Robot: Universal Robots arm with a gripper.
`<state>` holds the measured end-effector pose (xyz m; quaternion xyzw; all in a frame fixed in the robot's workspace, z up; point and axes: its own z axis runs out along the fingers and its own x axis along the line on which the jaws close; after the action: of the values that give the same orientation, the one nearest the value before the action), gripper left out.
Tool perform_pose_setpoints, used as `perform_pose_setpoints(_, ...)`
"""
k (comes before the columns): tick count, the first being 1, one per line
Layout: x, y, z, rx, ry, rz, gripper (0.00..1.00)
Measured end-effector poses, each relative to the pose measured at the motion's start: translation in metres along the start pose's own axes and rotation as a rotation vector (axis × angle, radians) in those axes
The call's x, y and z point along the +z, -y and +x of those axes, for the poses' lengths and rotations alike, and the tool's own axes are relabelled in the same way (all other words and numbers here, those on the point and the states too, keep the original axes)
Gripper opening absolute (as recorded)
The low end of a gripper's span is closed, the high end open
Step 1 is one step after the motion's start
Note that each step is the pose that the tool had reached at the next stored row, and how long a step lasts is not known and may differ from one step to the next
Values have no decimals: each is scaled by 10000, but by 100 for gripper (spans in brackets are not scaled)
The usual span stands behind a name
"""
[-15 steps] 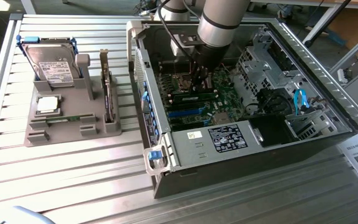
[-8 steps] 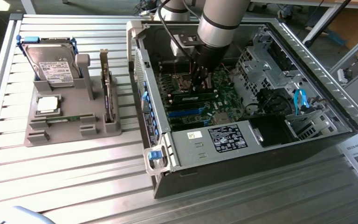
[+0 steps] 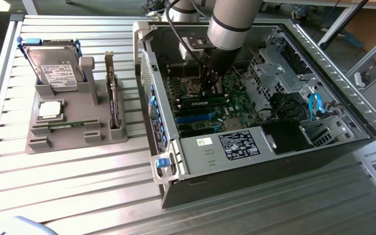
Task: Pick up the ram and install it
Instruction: 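Press down the ram until it locks into place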
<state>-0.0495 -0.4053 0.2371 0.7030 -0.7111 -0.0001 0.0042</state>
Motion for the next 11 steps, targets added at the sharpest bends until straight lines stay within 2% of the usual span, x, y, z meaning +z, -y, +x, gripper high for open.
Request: perform_pose_setpoints(11, 19, 0, 0, 1, -2, -1, 10)
